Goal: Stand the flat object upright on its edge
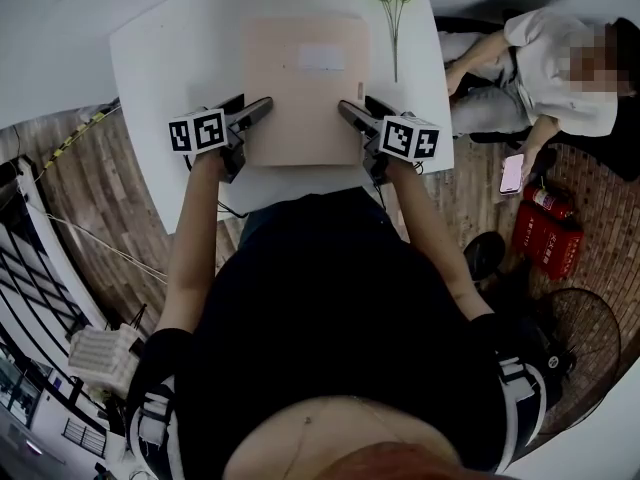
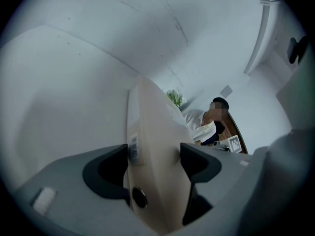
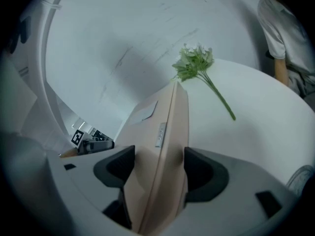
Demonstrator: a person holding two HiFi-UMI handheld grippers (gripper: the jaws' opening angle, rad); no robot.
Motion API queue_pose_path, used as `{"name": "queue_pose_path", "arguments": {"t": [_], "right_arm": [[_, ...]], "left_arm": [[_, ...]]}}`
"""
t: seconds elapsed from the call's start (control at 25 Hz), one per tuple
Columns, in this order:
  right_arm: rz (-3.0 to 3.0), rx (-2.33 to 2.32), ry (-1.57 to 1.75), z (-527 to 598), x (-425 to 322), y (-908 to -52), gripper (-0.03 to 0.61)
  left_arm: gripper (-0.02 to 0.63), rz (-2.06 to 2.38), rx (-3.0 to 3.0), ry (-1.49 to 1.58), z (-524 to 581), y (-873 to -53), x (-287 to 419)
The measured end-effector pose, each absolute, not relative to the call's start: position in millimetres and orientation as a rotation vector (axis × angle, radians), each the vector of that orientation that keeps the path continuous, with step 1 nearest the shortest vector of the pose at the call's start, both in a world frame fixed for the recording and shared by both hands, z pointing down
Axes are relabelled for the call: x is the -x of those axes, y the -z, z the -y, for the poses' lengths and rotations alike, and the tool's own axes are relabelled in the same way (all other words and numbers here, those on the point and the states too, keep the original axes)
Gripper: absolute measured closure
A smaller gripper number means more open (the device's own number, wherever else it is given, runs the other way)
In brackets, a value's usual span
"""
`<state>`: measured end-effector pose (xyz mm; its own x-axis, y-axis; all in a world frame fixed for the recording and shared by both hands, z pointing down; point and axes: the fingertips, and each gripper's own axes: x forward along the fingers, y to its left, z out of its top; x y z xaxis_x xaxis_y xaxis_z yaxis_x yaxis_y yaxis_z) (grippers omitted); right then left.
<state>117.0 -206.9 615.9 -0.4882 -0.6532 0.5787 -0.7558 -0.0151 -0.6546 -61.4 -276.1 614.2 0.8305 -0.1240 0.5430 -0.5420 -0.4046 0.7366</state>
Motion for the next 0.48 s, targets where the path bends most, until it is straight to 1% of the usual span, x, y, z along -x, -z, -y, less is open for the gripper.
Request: {"name": "queue_pose_path", "arguments": {"t": [0.48], "right_arm": [[2.056, -1.463, -1.633, 207.9, -119.3, -623.9, 0.298]], "left_arm": [[0.287, 0.492, -1.918, -0.535, 276.3, -621.0, 62.1]]}}
